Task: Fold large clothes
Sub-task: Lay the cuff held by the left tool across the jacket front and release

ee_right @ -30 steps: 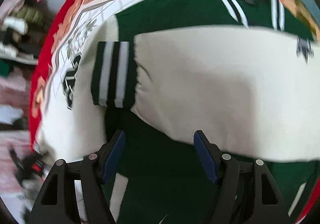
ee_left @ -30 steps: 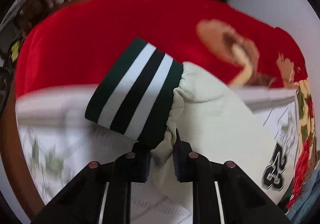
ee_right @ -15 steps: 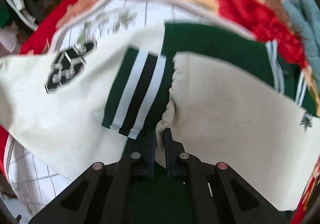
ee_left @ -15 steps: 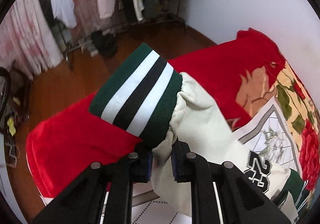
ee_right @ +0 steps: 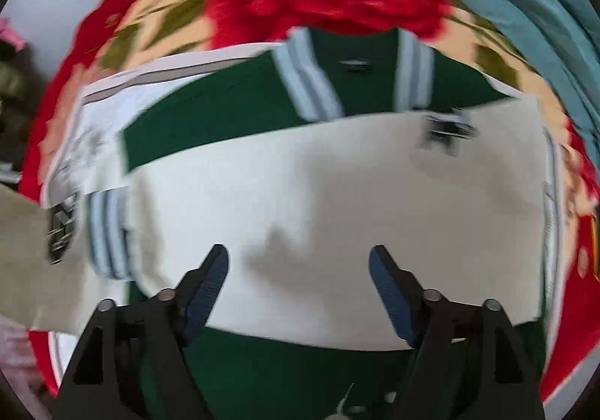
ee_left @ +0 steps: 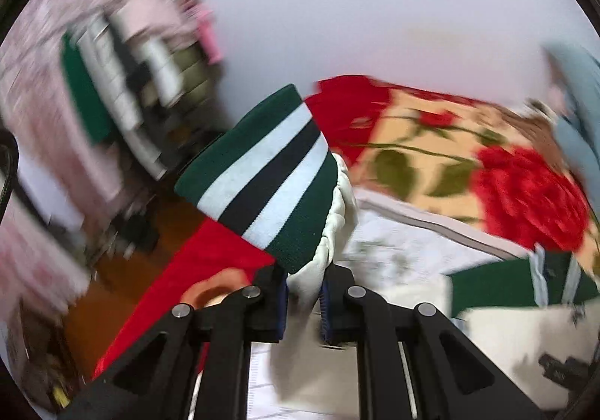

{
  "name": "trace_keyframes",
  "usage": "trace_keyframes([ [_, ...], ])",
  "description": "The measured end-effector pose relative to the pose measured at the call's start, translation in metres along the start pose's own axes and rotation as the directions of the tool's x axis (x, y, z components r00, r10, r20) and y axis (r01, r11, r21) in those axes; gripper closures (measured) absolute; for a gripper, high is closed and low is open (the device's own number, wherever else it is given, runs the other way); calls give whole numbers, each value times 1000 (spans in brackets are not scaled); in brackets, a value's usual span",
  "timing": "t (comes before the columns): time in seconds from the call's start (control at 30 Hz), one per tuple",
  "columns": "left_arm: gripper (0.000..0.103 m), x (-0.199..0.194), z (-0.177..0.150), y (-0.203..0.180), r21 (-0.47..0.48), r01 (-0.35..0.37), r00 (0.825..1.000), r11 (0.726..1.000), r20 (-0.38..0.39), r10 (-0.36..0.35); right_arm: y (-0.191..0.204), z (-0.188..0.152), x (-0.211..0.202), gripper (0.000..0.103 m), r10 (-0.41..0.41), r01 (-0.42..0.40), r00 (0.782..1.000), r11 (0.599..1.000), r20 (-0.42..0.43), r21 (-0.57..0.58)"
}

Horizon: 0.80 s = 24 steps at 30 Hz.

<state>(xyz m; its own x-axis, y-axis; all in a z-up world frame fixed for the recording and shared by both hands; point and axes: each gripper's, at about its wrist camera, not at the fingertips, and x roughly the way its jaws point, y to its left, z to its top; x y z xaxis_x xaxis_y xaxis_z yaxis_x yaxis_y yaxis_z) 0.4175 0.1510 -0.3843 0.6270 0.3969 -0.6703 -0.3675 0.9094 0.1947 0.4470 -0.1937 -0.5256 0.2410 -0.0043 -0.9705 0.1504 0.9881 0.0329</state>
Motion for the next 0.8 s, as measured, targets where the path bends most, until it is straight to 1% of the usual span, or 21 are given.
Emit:
trace_keyframes([
  [0.07,93,-16,-2,-48,67,42,999,997,20,-43,-20,2,-2,21,-35,35,999,999,6,15],
  [0.13,93,-29,-7,-100,150,75,997,986,26,-79,-42,2,0,21,-123,123,992,992,18,9],
  [0.17,93,-36,-14,-132,184,108,993,977,22,-114,-61,0,-1,21,-151,151,988,988,20,19],
  [0.2,94,-40,-20,-150,206,129,991,970,12,-134,-80,-2,-1,21,-155,155,988,987,14,38],
  [0.23,94,-43,-28,-177,239,152,988,959,-6,-155,-94,-3,0,21,-153,152,988,986,2,61],
  [0.3,94,-49,-43,-221,272,210,978,939,-50,-204,-141,-9,-1,21,-160,162,987,979,-28,123],
  [0.37,94,-60,-60,-269,316,258,966,913,-80,-245,-182,-17,-1,21,-166,172,985,970,-48,174],
  [0.4,94,-64,-66,-287,332,275,961,902,-91,-259,-205,-23,-3,21,-166,175,984,963,-63,203],
  [0.47,94,-74,-81,-330,362,321,947,875,-126,-295,-250,-36,-5,21,-169,184,982,949,-81,257],
  [0.5,94,-78,-87,-347,372,338,941,864,-140,-308,-268,-42,-6,21,-177,195,980,942,-89,273],
  [0.57,94,-88,-104,-386,401,379,925,834,-175,-337,-302,-54,-6,21,-186,210,977,929,-107,304],
  [0.63,94,-94,-117,-416,429,402,916,809,-203,-347,-331,-64,-4,21,-185,218,974,917,-128,333],
  [0.67,94,-93,-126,-431,444,408,913,798,-222,-343,-338,-70,-5,21,-187,222,973,914,-132,340],
  [0.77,90,-88,-155,-464,483,410,908,774,-298,-295,-367,-85,-3,21,-166,213,974,905,-154,368],
  [0.8,86,-85,-162,-467,495,412,906,765,-315,-284,-373,-88,-2,21,-150,200,976,904,-159,378],
])
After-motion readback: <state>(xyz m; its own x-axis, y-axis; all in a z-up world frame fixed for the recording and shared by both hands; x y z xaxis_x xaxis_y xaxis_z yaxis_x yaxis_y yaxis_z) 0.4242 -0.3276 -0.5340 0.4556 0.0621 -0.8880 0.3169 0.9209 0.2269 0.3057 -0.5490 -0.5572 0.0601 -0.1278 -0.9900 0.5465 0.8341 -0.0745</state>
